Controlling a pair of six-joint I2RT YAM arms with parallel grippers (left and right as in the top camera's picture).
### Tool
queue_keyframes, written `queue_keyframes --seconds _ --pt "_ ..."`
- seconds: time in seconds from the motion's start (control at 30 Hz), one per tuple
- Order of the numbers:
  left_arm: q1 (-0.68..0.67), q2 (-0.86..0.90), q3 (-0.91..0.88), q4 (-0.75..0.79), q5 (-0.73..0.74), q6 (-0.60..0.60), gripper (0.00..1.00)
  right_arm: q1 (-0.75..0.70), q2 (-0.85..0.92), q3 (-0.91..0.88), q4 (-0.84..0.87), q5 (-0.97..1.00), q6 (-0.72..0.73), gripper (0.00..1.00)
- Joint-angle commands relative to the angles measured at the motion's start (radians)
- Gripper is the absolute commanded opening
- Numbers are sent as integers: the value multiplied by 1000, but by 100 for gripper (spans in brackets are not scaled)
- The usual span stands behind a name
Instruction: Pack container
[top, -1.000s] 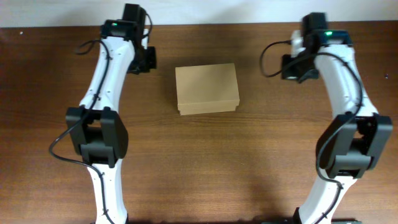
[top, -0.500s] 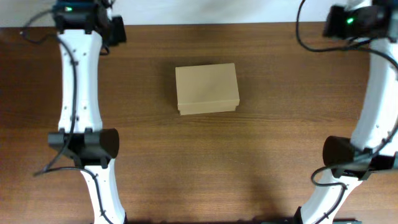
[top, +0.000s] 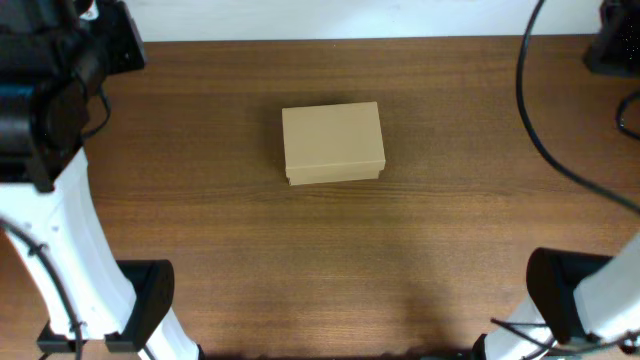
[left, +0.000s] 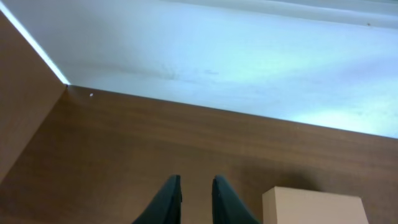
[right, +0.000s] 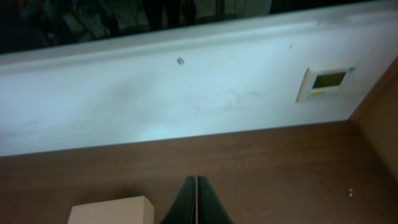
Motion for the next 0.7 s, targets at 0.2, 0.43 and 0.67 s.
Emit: queue_keyframes --seconds 0.2,0.43,0.67 --pt "0 -1 -9 -89 -14 16 100 3 -26 7 3 -14 15 99" --pt "0 -1 -10 -89 -14 16 100 3 -25 7 2 -13 15 99" --pt "0 -1 -10 -89 -14 16 100 3 -24 7 -22 -13 14 99"
